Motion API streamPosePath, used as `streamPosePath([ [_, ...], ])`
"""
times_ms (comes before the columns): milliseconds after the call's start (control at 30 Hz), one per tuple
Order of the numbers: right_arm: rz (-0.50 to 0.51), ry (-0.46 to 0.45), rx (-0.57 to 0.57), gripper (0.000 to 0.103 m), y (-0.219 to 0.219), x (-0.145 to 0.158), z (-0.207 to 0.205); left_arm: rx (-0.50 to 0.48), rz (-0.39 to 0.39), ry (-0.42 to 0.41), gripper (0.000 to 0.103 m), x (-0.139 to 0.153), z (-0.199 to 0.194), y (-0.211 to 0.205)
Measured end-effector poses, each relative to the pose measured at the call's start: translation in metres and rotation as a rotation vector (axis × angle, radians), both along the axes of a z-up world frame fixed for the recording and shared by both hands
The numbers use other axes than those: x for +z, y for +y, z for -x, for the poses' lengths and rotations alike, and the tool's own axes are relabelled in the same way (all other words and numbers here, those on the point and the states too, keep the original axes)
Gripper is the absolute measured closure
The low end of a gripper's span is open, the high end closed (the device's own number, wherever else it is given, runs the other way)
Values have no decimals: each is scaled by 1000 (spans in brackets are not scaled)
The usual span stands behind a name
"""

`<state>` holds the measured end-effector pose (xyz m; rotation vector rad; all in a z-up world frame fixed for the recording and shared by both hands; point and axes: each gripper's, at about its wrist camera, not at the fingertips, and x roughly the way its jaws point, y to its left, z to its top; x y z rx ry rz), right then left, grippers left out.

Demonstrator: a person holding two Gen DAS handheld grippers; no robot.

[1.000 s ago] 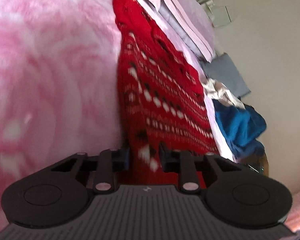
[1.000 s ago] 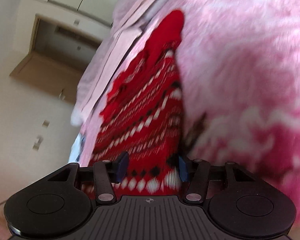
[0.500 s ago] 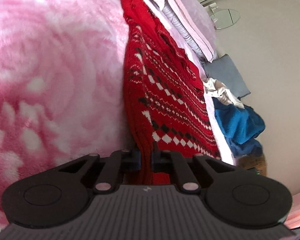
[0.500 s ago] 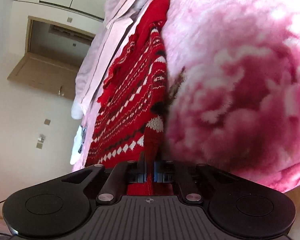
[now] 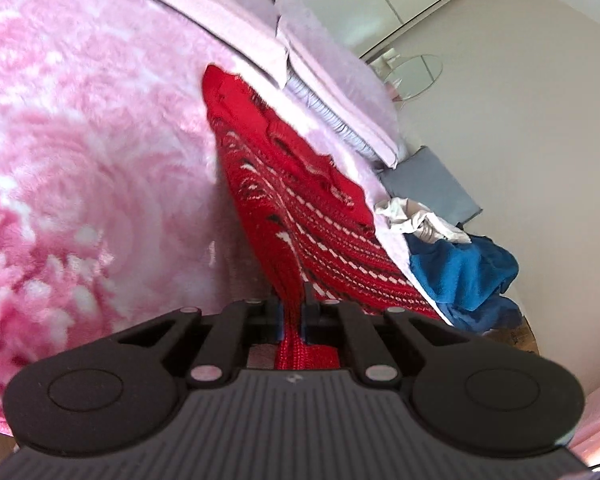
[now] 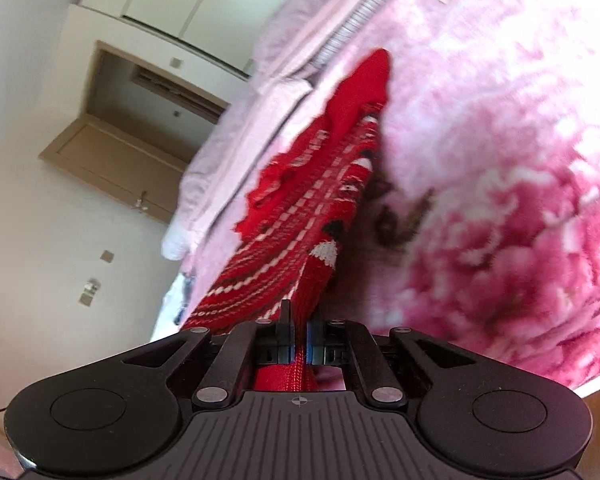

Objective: Fold clothes

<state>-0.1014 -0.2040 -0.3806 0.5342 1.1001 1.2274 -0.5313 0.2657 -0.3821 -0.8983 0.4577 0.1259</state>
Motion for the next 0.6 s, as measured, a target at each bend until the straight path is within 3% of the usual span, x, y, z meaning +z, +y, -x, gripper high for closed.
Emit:
streamPosePath([
  [367,-4,7,11,100,-58,8,72,50,88,-39,99,-9,107,-64],
  [500,15,41,9,100,-92,6,106,31,126,-38,99,-7,145,-89],
  [600,4,43,36,100,-111,12,128,-10,107,-70,99,5,161,-99],
])
